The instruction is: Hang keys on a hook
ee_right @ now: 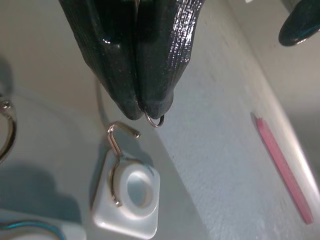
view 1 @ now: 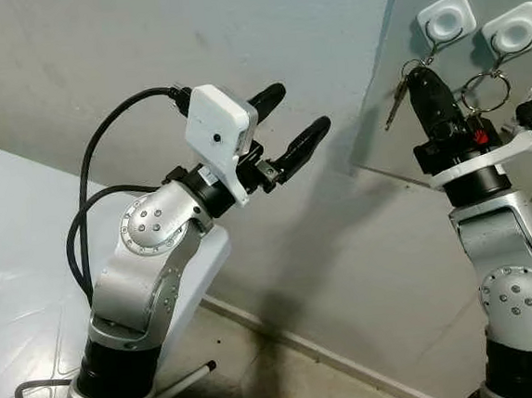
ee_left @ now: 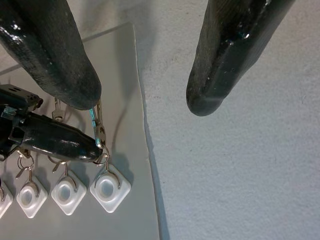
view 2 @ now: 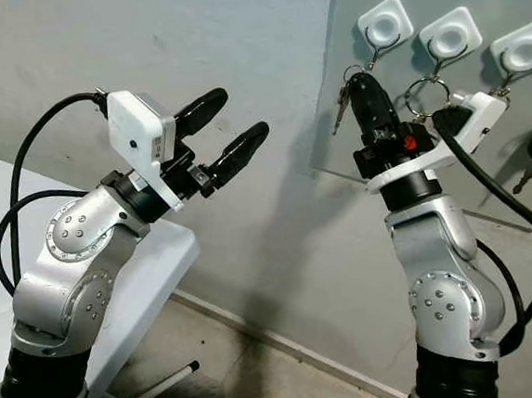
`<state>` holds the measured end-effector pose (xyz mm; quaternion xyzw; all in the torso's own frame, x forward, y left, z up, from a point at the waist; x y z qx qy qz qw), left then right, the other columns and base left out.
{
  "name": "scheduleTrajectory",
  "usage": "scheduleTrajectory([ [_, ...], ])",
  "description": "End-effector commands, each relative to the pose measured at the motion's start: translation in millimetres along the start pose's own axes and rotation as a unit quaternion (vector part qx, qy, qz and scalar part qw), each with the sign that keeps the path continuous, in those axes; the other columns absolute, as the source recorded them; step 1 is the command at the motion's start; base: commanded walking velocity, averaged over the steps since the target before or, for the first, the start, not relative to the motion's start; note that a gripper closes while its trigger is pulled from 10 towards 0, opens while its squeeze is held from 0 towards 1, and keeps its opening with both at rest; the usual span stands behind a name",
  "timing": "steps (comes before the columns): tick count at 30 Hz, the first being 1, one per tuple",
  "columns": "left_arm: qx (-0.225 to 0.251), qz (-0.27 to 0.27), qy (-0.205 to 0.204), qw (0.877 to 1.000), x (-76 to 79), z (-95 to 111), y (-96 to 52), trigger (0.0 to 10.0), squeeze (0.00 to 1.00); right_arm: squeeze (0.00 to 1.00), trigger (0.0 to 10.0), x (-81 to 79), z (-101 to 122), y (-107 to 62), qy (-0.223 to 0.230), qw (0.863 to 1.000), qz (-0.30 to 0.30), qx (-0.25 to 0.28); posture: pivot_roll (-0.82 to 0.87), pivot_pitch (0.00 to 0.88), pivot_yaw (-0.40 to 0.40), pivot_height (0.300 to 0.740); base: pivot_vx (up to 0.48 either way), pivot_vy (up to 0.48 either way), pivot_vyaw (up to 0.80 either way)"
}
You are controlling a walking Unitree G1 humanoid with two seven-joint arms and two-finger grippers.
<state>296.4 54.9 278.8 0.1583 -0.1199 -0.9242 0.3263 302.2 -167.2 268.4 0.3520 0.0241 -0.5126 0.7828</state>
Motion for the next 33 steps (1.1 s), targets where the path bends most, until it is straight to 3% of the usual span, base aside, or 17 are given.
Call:
scheduleTrajectory([
  [1,0.001,-0.012,0.005,1.0,2.3,3,3.0,10.0,0.0,0.0,10.0,-4.3,10,2.2,0.001,1.0,0.006,0.017,-0.1,0.09,-0.014,0.732,0.0,0.0,0.0],
  [17,0.001,-0.012,0.003,1.0,2.7,3,3.1,10.0,0.0,0.0,10.0,-0.7,17,3.0,0.012,0.999,-0.008,0.03,-0.11,0.092,-0.013,0.732,0.0,0.0,0.0],
  [25,0.001,-0.01,0.003,1.0,2.4,3,2.7,10.0,0.0,0.0,10.0,6.8,12,0.1,0.065,0.997,-0.035,0.023,-0.11,0.093,-0.014,0.732,0.0,0.0,0.0],
  [33,0.001,-0.01,0.004,1.0,1.9,4,2.2,10.0,0.0,0.0,10.0,4.3,1,-4.0,0.105,0.994,-0.03,-0.008,-0.11,0.096,-0.013,0.732,0.0,0.0,0.0],
])
Point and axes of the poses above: a point about 5 cm out from each wrist's last joint towards the gripper, its own y axis pointing out of the wrist towards the gripper, its own z axis along the axis of the wrist's last joint, x = y × z, the point moved 2 cm from there along y, pointing out of the wrist towards the gripper, and after that the axes turned 3 degrees about -y, right-handed, at the moved point
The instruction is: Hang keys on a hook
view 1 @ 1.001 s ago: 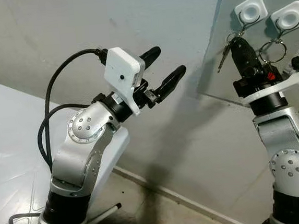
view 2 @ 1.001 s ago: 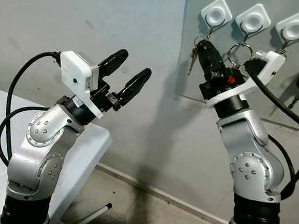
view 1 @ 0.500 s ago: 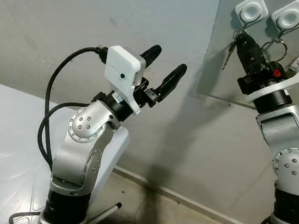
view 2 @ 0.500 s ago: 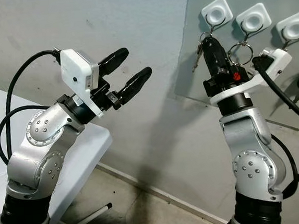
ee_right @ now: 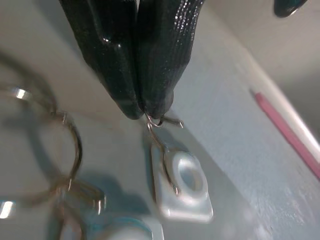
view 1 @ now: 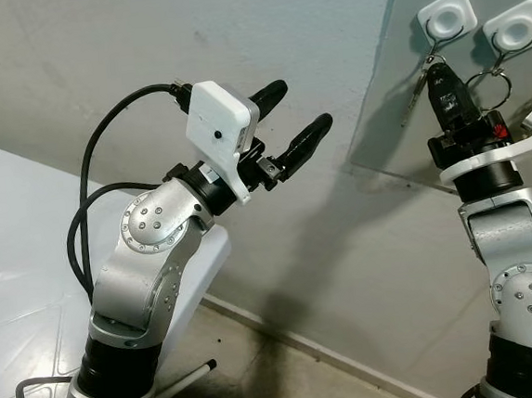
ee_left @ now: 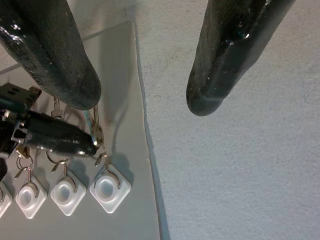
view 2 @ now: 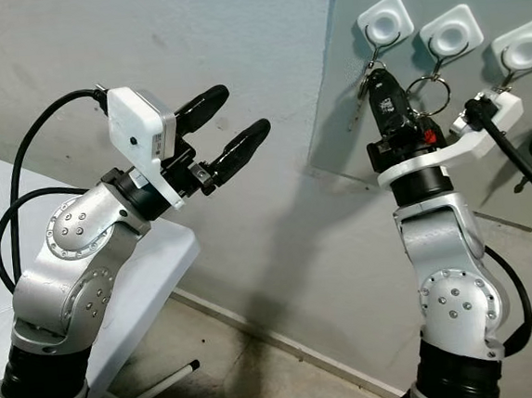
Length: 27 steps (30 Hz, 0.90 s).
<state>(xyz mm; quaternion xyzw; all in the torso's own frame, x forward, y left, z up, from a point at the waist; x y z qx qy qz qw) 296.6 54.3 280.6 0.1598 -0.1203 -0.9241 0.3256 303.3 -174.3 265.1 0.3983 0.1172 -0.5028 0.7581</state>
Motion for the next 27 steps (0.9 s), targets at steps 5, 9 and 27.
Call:
scheduleTrajectory([
  [5,0.0,-0.008,0.001,1.0,2.1,2,1.2,10.0,0.0,0.27,10.0,-6.3,-9,-5.5,0.003,0.999,0.023,-0.029,-0.11,0.099,-0.014,0.732,0.0,0.0,0.0],
  [9,-0.001,-0.006,0.0,1.0,1.9,1,0.8,10.0,0.0,1.0,10.0,-6.0,-10,-6.3,-0.003,0.999,0.022,-0.03,-0.1,0.1,-0.014,0.732,0.0,0.0,0.0],
  [27,-0.028,0.069,-0.008,0.997,-2.0,-22,-14.7,10.0,0.0,0.0,10.0,7.8,-34,-22.0,-0.122,0.989,0.02,-0.082,-0.1,0.089,-0.017,0.732,0.0,0.0,0.0],
])
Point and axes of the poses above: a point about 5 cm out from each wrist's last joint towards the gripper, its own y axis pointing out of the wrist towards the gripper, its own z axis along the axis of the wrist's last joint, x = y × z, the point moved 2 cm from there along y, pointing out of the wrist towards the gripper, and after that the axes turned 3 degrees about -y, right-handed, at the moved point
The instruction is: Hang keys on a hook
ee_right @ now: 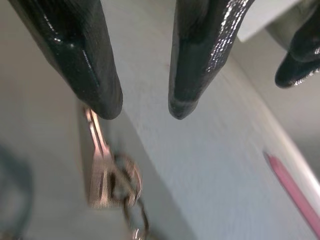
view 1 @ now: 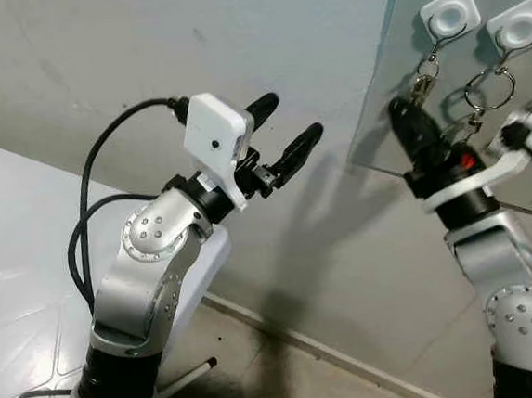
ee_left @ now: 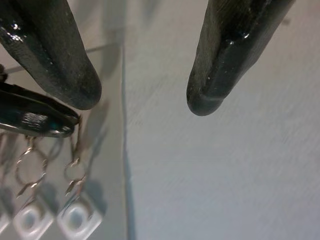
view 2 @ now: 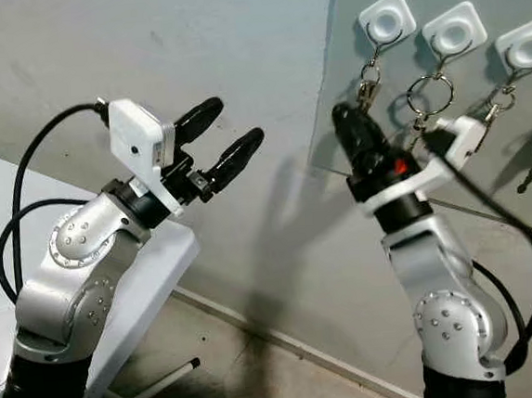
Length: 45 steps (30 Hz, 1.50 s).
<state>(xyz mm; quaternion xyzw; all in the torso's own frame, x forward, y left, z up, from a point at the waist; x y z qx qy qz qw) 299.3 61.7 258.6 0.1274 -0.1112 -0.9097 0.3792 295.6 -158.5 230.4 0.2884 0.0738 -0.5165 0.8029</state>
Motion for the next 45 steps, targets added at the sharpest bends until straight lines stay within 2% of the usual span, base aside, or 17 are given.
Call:
scheduleTrajectory([
  [1,-0.01,0.024,0.006,1.0,0.6,-9,-6.6,10.0,0.0,0.0,10.0,1.9,-8,-3.3,-0.037,0.999,0.005,-0.018,-0.1,0.086,-0.018,0.732,0.0,0.0,0.0],
  [4,-0.018,0.03,-0.003,0.999,3.4,-16,-10.2,10.0,0.0,0.0,10.0,2.8,-16,-6.2,-0.041,0.999,0.007,-0.031,-0.1,0.082,-0.02,0.732,0.0,0.0,0.0],
  [5,-0.033,0.032,-0.006,0.999,7.8,-25,-14.3,10.0,0.0,0.0,10.0,3.3,-24,-8.8,-0.045,0.998,0.009,-0.044,-0.09,0.081,-0.022,0.732,0.0,0.0,0.0],
  [10,-0.037,0.033,-0.006,0.999,9.8,-29,-15.6,10.0,0.0,0.0,10.0,3.4,-27,-9.7,-0.05,0.998,0.011,-0.047,-0.09,0.079,-0.023,0.732,0.0,0.0,0.0],
  [11,-0.058,0.034,-0.016,0.998,15.6,-43,-21.9,10.0,0.0,0.0,10.0,4.7,-36,-11.9,-0.053,0.997,0.012,-0.059,-0.09,0.075,-0.024,0.732,0.0,0.0,0.0],
  [12,-0.066,0.034,-0.019,0.997,18.5,-50,-24.9,10.0,0.0,0.0,10.0,5.2,-40,-13.0,-0.056,0.996,0.013,-0.064,-0.09,0.075,-0.024,0.732,0.0,0.0,0.0],
  [16,-0.065,0.036,-0.018,0.997,19.0,-50,-25.3,10.0,0.0,0.0,10.0,5.3,-41,-13.2,-0.059,0.996,0.015,-0.062,-0.09,0.075,-0.024,0.732,0.0,0.0,0.0],
  [19,-0.126,0.039,-0.046,0.99,32.5,-94,-43.2,10.0,0.0,0.0,10.0,13.9,-63,-24.9,-0.083,0.991,0.011,-0.102,-0.09,0.069,-0.024,0.732,0.0,0.0,0.0],
  [24,-0.15,0.048,-0.062,0.986,37.6,-112,-51.2,10.0,0.0,0.0,10.0,18.0,-72,-32.2,-0.089,0.989,0.011,-0.118,-0.09,0.069,-0.022,0.732,0.0,0.0,0.0],
  [26,-0.17,0.049,-0.072,0.982,44.5,-127,-57.5,10.0,0.0,0.0,10.0,19.7,-80,-37.6,-0.095,0.987,0.014,-0.132,-0.09,0.072,-0.022,0.732,0.0,0.0,0.0],
  [29,-0.178,0.046,-0.069,0.981,49.9,-137,-61.5,10.0,0.0,0.0,10.0,21.3,-85,-40.2,-0.096,0.986,0.014,-0.136,-0.09,0.074,-0.021,0.732,0.0,0.0,0.0],
  [31,-0.203,0.056,-0.086,0.974,52.3,-152,-66.8,10.0,0.0,0.0,10.0,21.1,-90,-41.8,-0.098,0.985,0.02,-0.144,-0.09,0.078,-0.021,0.732,0.0,0.0,0.0],
  [34,-0.22,0.057,-0.086,0.97,55.4,-164,-71.8,10.0,0.0,0.0,10.0,20.5,-96,-43.1,-0.1,0.983,0.026,-0.154,-0.1,0.082,-0.02,0.732,0.0,0.0,0.0],
  [38,-0.231,0.064,-0.088,0.967,55.1,-174,-76.2,10.0,0.0,0.0,10.0,21.4,-101,-43.9,-0.102,0.982,0.029,-0.159,-0.09,0.086,-0.02,0.732,0.0,0.0,0.0],
  [45,-0.276,0.089,-0.091,0.953,52.5,-204,-93.6,10.0,0.0,0.0,10.0,26.7,-122,-49.3,-0.11,0.976,0.034,-0.187,-0.09,0.087,-0.019,0.732,0.0,0.0,0.0],
])
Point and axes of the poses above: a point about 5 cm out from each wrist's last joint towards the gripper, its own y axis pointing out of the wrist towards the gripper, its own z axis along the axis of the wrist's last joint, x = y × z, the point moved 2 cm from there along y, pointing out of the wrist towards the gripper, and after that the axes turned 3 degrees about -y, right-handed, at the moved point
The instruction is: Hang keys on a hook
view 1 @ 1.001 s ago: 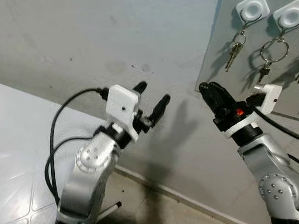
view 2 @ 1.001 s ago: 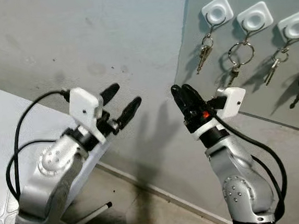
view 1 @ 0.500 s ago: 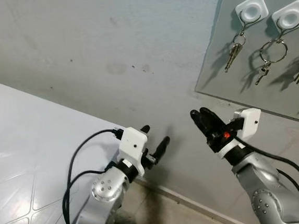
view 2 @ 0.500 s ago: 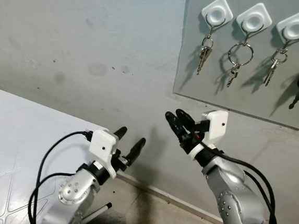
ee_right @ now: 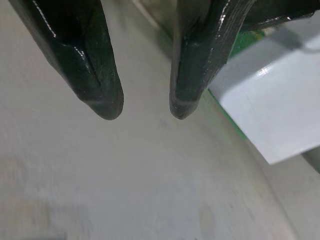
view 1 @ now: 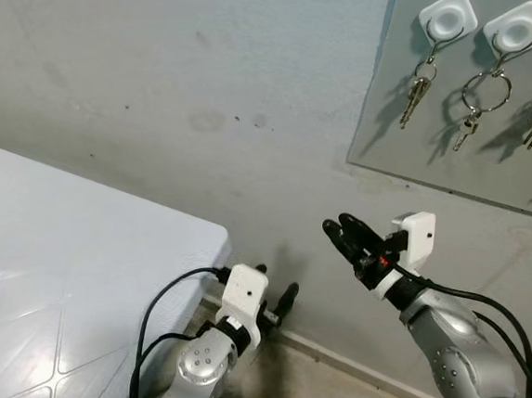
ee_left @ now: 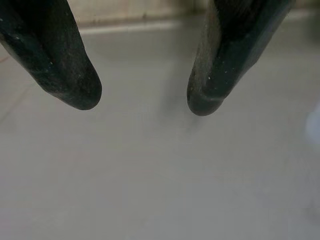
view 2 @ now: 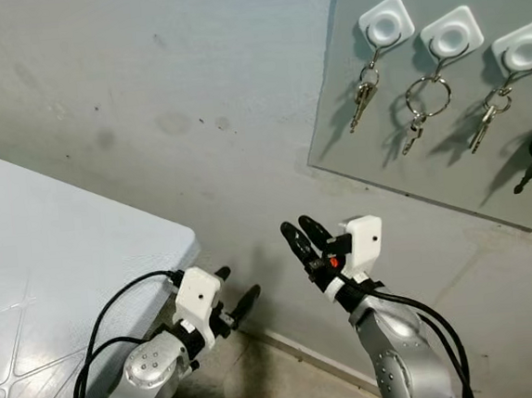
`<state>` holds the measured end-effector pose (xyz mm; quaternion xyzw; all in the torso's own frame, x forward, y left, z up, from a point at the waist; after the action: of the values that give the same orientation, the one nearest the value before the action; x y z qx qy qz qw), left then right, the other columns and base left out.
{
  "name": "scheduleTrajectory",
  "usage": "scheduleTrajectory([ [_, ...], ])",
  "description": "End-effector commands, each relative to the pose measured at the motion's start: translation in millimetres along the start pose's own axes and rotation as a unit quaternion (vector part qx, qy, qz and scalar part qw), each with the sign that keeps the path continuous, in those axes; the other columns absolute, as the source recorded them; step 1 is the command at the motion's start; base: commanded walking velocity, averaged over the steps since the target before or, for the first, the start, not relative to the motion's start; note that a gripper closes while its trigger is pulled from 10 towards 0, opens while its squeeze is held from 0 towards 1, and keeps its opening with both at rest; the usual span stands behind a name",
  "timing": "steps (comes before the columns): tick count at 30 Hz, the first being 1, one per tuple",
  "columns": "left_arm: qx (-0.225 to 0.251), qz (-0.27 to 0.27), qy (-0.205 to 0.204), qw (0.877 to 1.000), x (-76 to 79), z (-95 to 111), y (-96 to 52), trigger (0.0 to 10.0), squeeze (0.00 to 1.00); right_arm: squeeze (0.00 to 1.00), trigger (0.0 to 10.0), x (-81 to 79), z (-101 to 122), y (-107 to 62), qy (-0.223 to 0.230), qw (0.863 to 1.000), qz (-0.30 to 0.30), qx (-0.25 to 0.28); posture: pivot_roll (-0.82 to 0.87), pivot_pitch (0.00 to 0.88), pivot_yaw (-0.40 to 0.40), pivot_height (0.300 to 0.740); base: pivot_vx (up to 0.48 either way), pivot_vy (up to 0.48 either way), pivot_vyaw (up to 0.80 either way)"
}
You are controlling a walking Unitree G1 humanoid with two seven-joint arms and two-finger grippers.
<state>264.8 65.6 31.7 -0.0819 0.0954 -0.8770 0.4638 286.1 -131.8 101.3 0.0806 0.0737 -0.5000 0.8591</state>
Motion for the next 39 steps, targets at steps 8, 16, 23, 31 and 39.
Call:
scheduleTrajectory([
  [8,-0.041,0.027,0.005,0.999,-10.1,-30,0.9,10.0,0.0,0.0,10.0,1.2,-26,0.0,-0.014,0.999,0.005,-0.033,-0.08,0.084,-0.019,0.732,0.0,0.0,0.0],
  [16,-0.153,0.069,0.011,0.986,-18.4,-89,-18.4,10.0,0.0,0.0,10.0,18.4,-83,-18.4,-0.059,0.989,-0.03,-0.136,-0.08,0.078,-0.014,0.732,0.0,0.0,0.0],
  [23,-0.207,0.097,0.006,0.973,-27.1,-117,-40.3,10.0,0.0,0.0,10.0,27.9,-110,-32.8,-0.063,0.978,-0.057,-0.189,-0.08,0.073,-0.011,0.732,0.0,0.0,0.0],
  [31,-0.235,0.18,-0.019,0.955,-50.1,-135,-68.2,10.0,0.0,0.0,10.0,39.3,-140,-59.9,-0.065,0.957,-0.105,-0.264,-0.07,0.058,-0.02,0.732,0.0,0.0,0.0],
  [39,-0.261,0.239,-0.049,0.934,-58.4,-148,-88.0,10.0,0.0,0.0,10.0,43.1,-157,-78.3,-0.066,0.934,-0.137,-0.322,-0.07,0.034,-0.038,0.732,0.0,0.0,0.0],
])
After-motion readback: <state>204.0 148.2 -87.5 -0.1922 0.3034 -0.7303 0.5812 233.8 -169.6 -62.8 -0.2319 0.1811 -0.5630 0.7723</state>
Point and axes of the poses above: a point about 5 cm out from each wrist's last joint towards the gripper, its own y axis pointing out of the wrist towards the gripper, its own z axis along the axis of the wrist's last joint, x = y × z, the point moved 2 cm from there along y, pointing out of the wrist towards the gripper, and after that the axes turned 3 degrees about -y, right-handed, at the moved point
